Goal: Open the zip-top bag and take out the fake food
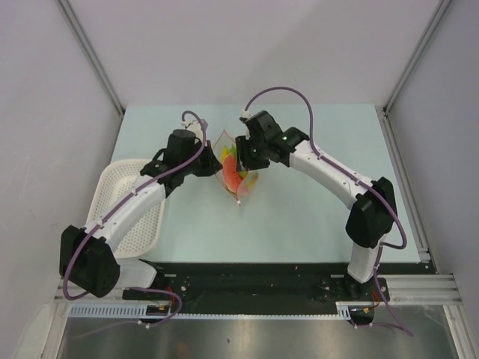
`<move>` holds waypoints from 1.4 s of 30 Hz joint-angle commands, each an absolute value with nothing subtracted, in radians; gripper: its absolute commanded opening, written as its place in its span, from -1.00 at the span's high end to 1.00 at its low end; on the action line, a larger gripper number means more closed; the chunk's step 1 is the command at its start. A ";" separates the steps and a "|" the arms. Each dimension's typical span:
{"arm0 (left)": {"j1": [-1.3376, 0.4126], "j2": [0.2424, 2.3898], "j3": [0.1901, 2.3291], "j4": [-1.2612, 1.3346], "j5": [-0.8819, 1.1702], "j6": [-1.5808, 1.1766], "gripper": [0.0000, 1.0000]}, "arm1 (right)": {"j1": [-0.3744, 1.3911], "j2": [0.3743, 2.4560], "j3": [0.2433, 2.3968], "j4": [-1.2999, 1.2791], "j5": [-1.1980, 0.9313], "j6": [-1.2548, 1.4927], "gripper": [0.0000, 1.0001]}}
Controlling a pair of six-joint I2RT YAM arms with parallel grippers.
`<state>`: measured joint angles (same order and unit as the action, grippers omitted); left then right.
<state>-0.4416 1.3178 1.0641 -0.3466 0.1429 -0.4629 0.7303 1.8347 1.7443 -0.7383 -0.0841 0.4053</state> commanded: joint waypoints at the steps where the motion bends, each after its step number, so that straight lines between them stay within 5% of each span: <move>1: -0.420 1.281 1.105 -0.308 0.149 -0.465 1.00 | 0.742 1.731 1.700 -0.758 -0.025 0.382 0.18; 3: -0.410 1.285 1.098 -0.305 0.150 -0.462 1.00 | 0.744 1.718 1.684 -0.759 -0.006 0.365 0.41; 4: -0.397 1.290 1.101 -0.302 0.158 -0.457 1.00 | 0.742 1.714 1.686 -0.761 -0.002 0.365 0.79; 5: -0.390 1.305 1.103 -0.302 0.163 -0.457 1.00 | 0.739 1.713 1.692 -0.765 -0.002 0.362 0.97; 6: -0.381 1.315 1.109 -0.302 0.167 -0.456 1.00 | 0.741 1.718 1.713 -0.772 0.038 0.361 1.00; 9: -0.350 1.368 1.161 -0.328 0.198 -0.402 0.96 | 0.736 1.743 1.784 -0.782 0.055 0.356 1.00; 17: -0.351 1.278 1.269 -0.362 0.262 -0.324 0.10 | 0.735 1.841 1.902 -0.792 -0.017 0.411 1.00; 21: -0.373 1.252 1.279 -0.379 0.304 -0.362 0.04 | 0.741 1.861 1.922 -0.792 -0.015 0.422 1.00; 28: -0.428 1.406 1.385 -0.584 0.232 -0.477 0.38 | 0.756 1.855 1.890 -0.781 -0.002 0.445 1.00; 35: -0.465 1.508 1.376 -0.644 0.118 -0.567 0.26 | 0.762 1.861 1.902 -0.784 0.029 0.451 1.00; 42: -0.495 1.614 1.362 -0.686 0.066 -0.698 -0.42 | 0.776 1.868 1.901 -0.790 0.038 0.471 1.00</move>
